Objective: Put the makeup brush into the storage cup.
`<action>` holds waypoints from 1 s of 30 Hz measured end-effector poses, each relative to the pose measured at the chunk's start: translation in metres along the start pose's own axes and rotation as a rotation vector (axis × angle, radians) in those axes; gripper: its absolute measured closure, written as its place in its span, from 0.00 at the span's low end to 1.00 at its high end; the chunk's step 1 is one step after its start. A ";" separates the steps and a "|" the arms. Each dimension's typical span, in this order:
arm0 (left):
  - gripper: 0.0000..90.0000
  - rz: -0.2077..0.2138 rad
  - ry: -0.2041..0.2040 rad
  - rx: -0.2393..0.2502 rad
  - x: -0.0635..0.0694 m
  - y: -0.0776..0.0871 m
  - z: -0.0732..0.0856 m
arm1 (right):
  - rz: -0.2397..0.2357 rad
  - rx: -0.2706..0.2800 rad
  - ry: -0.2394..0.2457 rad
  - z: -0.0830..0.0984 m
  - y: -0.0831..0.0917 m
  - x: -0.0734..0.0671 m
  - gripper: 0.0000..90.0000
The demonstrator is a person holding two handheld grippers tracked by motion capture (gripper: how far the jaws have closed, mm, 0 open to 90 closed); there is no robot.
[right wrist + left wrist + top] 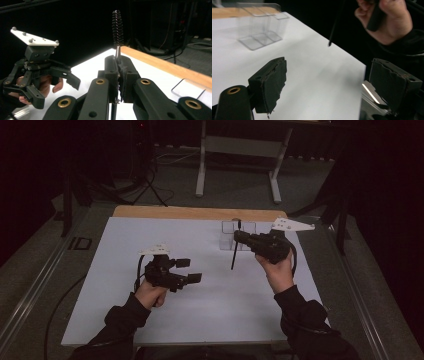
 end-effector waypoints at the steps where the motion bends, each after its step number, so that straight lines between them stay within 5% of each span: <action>1: 0.12 0.007 -0.002 0.004 -0.001 0.002 0.001 | -0.003 0.005 0.005 -0.002 0.000 0.000 0.95; 3: 0.02 -0.006 -0.013 0.029 -0.004 0.007 0.001 | -0.002 0.011 0.011 -0.007 0.001 0.001 0.95; 7: 0.00 -0.079 -0.058 0.031 -0.012 0.018 0.008 | 0.011 0.022 0.028 -0.016 0.000 0.005 0.95; 15: 0.00 -0.170 -0.044 0.021 -0.026 0.040 0.030 | 0.059 0.036 0.064 -0.037 -0.007 0.013 0.95; 30: 0.00 -0.268 -0.075 0.076 -0.040 0.063 0.056 | 0.141 0.042 0.100 -0.062 -0.027 0.041 0.95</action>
Point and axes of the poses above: each handheld gripper's, and its own axes: y roughly backward along the jaws, z roughly out of its underside, x roughly to its right, the point moved 10 cm from there along -y, roughly forward along the jaws, and after that the axes turned 4 degrees about z, right-handed, at the moved point
